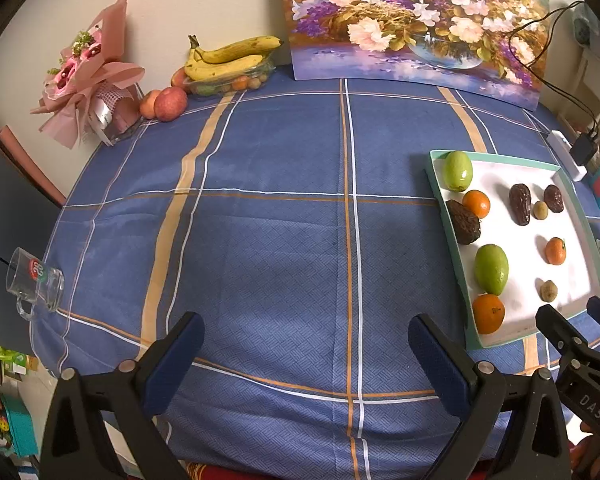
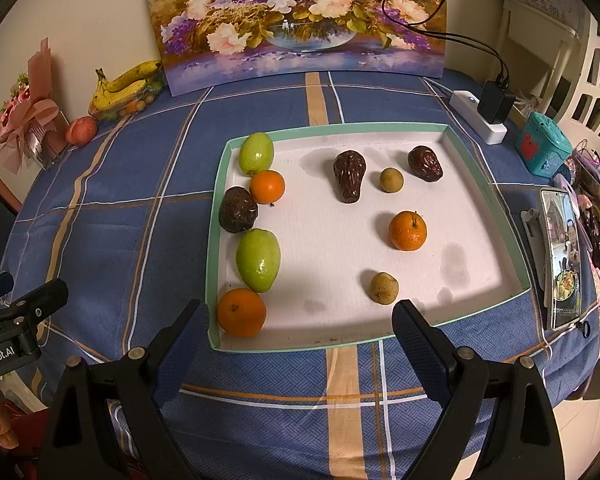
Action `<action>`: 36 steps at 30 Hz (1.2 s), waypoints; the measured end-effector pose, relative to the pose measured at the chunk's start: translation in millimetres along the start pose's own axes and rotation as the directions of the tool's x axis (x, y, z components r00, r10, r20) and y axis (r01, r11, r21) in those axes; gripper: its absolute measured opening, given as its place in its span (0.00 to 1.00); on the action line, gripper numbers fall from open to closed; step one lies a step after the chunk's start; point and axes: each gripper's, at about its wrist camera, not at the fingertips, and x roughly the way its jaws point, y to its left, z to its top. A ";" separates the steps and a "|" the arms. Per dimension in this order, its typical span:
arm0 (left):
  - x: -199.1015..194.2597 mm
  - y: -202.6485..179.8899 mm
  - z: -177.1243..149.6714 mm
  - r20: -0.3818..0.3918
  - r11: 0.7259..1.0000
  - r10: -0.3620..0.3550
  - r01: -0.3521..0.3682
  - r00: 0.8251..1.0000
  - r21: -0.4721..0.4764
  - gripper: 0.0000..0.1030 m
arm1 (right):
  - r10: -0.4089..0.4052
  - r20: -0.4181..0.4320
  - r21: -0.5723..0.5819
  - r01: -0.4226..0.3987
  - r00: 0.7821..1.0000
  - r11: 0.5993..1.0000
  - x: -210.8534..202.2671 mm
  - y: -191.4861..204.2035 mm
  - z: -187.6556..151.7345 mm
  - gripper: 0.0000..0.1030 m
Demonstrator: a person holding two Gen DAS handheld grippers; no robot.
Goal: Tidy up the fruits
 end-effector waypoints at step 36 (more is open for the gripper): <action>-0.2 7.8 0.9 -0.006 0.999 0.005 -0.005 1.000 -0.038 1.00 | 0.000 -0.014 -0.007 0.000 1.000 1.000 3.6 -2.0 -0.5 0.90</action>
